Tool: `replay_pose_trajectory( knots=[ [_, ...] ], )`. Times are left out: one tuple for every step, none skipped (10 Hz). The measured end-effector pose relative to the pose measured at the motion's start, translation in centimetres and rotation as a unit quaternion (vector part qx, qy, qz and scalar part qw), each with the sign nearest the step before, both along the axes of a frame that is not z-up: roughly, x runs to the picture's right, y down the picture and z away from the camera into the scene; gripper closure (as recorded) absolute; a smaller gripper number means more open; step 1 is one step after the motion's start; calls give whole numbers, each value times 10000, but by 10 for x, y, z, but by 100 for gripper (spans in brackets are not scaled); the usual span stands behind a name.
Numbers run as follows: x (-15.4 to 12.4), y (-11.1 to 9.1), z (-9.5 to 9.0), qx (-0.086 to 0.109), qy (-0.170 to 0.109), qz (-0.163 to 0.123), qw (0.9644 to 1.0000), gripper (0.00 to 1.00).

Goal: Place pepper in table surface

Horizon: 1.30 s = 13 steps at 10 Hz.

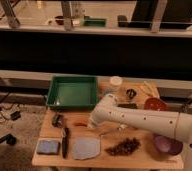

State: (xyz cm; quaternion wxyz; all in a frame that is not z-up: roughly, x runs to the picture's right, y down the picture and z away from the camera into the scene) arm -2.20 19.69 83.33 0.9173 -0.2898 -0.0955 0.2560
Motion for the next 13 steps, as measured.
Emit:
replay_pose_trajectory(
  knots=[
    [0, -12, -10, 93, -52, 69, 9999, 96],
    [0, -23, -20, 191, -87, 124, 9997, 96],
    [0, -31, -26, 260, -105, 162, 9995, 96],
    [1, -45, -39, 388, -139, 235, 9989, 96],
    [1, -54, -47, 479, -163, 281, 9983, 96],
    [1, -64, -57, 586, -197, 326, 9976, 96],
    [1, -72, -66, 696, -233, 371, 9966, 96],
    [1, -77, -72, 784, -262, 408, 9957, 96],
    [0, -78, -73, 813, -286, 421, 9954, 96],
    [-1, -79, -73, 851, -308, 408, 9951, 96],
    [-3, -77, -73, 856, -329, 409, 9949, 96],
    [-3, -75, -72, 857, -331, 409, 9949, 96],
    [-3, -73, -71, 845, -326, 404, 9951, 96]
  ],
)
